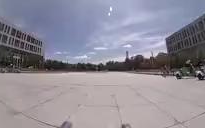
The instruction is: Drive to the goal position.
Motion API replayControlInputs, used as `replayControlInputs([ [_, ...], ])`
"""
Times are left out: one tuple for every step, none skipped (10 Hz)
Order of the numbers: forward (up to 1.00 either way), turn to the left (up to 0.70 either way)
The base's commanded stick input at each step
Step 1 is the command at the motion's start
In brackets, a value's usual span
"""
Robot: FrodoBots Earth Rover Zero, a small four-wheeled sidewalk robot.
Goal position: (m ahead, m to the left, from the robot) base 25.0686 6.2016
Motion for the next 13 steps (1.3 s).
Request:
replayControlInputs([
  [0.7,0.0],
  [0.7,0.0],
  [0.7,0.0],
  [0.7,0.0],
  [0.7,0.0],
  [0.7,0.0],
  [0.7,0.0],
  [0.7,0.0],
  [0.7,0.0],
  [0.7,0.0],
  [0.7,0.0],
  [0.7,0.0],
  [0.7,0.0],
])
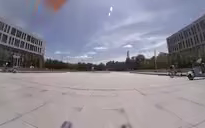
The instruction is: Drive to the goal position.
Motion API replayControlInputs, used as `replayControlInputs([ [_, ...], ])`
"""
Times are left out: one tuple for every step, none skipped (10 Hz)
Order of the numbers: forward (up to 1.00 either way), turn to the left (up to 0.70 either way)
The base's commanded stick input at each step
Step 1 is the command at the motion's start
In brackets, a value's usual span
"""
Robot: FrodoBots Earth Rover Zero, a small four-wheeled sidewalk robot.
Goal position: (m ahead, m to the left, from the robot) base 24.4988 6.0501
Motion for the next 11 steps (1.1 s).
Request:
replayControlInputs([
  [0.7,0.0],
  [0.7,0.0],
  [0.7,0.0],
  [0.7,0.0],
  [0.7,0.0],
  [0.7,0.0],
  [0.7,0.0],
  [0.7,0.0],
  [0.7,0.0],
  [0.7,0.0],
  [0.7,0.0],
])
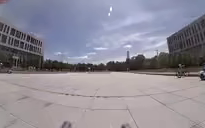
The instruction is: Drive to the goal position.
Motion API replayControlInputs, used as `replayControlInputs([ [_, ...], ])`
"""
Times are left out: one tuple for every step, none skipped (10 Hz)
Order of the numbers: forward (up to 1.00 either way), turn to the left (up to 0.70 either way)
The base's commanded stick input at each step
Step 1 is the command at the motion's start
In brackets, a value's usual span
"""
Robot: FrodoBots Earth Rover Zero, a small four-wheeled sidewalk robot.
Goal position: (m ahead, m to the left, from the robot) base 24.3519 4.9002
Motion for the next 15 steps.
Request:
replayControlInputs([
  [0.7,0.0],
  [0.7,0.0],
  [0.7,0.0],
  [0.7,0.0],
  [0.7,0.0],
  [0.7,0.0],
  [0.7,0.0],
  [0.7,0.0],
  [0.7,0.0],
  [0.7,0.0],
  [0.7,0.0],
  [0.7,0.0],
  [0.7,0.0],
  [0.7,0.0],
  [0.7,0.0],
])
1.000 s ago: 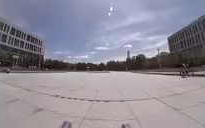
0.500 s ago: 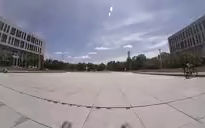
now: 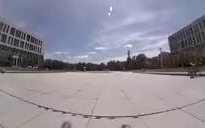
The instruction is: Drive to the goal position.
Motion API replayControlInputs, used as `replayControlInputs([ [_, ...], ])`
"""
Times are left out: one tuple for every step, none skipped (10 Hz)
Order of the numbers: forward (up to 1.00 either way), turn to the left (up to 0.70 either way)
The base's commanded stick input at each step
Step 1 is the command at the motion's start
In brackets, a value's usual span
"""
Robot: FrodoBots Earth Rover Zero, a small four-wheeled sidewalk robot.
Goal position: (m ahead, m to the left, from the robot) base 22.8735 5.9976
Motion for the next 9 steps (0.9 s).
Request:
replayControlInputs([
  [0.7,0.0],
  [0.7,0.0],
  [0.7,0.0],
  [0.7,0.0],
  [0.7,0.0],
  [0.7,0.0],
  [0.7,0.0],
  [0.7,0.0],
  [0.7,0.0],
])
